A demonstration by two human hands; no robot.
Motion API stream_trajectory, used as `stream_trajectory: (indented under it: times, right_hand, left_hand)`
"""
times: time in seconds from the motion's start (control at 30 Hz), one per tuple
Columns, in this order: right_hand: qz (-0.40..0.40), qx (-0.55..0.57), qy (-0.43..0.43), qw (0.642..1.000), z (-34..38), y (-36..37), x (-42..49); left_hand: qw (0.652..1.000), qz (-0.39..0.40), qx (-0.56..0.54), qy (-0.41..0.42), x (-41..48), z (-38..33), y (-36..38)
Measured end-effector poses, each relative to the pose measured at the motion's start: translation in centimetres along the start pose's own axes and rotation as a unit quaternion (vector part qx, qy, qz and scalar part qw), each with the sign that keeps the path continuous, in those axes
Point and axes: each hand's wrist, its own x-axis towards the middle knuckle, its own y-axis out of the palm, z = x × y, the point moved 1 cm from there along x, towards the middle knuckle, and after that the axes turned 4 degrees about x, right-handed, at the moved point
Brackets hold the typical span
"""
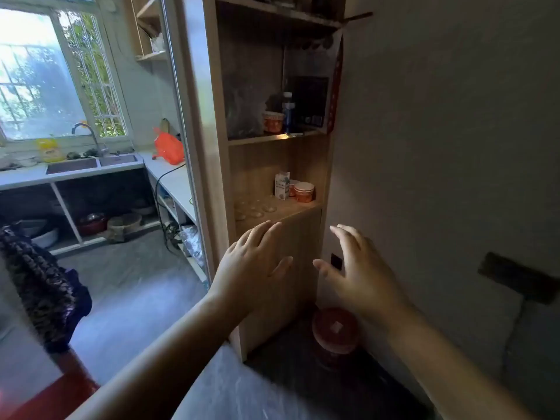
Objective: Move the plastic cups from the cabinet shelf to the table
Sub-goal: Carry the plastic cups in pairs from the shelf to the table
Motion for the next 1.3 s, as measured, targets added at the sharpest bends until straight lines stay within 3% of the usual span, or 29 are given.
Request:
stream_trajectory:
  times: [0.7, 1.03, 1.3]
  right_hand:
    - [0.054, 0.025, 0.006, 0.998, -8.6, 18.0, 20.9]
    - [0.057, 0.036, 0.013, 0.998, -14.8, 23.2, 30.1]
    - [0.114, 0.073, -0.040, 0.990, -22.6, 28.2, 41.0]
  left_hand:
    - [0.995, 0.051, 0.023, -0.081, 13.5, 16.8, 18.4]
    - [0.990, 0.082, 0.007, -0.115, 21.0, 20.5, 25.7]
    - [0.979, 0.078, 0.038, -0.185, 27.6, 23.5, 32.9]
